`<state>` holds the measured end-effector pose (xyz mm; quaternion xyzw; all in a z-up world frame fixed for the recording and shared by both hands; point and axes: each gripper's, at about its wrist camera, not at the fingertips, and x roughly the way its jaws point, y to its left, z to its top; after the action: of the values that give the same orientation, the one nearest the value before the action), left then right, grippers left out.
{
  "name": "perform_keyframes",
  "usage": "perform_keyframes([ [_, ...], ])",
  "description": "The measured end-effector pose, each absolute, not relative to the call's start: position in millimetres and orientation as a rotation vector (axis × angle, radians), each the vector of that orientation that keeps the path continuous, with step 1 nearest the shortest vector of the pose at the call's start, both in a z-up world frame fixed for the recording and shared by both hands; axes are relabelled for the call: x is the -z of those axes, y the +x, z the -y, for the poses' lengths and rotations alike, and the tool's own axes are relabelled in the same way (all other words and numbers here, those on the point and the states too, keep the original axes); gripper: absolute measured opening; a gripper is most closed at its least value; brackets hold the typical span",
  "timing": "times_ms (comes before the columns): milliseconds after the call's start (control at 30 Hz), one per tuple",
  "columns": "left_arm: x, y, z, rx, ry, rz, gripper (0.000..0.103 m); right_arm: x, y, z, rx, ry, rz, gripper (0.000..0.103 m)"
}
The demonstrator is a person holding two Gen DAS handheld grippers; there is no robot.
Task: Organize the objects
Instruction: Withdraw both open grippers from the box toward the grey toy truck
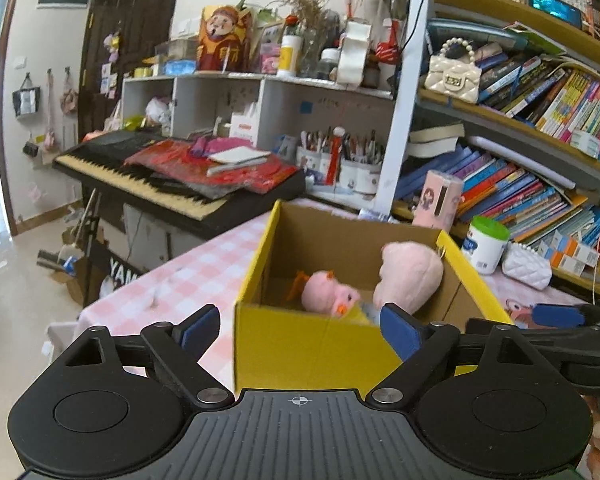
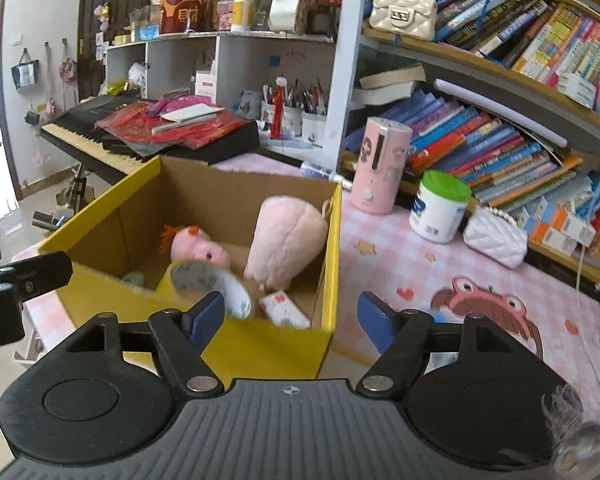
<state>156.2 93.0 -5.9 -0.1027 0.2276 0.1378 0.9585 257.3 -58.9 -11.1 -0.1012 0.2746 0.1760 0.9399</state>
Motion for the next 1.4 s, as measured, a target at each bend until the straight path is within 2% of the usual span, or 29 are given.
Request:
perform_keyframes([
  [200, 15, 132, -96, -0.308, -0.216, -0.530, 0.095, 22, 226, 63, -0.272, -0.185, -0.620, 0.088],
  [433, 21, 98, -93, -0.304, -0.184, -0.583, 0.098, 34, 186, 61, -0.240, -0.196, -0.665, 0.095],
  [867, 25, 54, -91, -0.280, -0.145, -0.627, 0.099, 43, 131, 60, -0.239, -0.197, -0.681, 0.096],
  [1400, 32, 36, -77, -0.193, -0.101, -0.674, 0.099, 48, 98, 80, -0.163, -0.143, -0.700, 0.097],
])
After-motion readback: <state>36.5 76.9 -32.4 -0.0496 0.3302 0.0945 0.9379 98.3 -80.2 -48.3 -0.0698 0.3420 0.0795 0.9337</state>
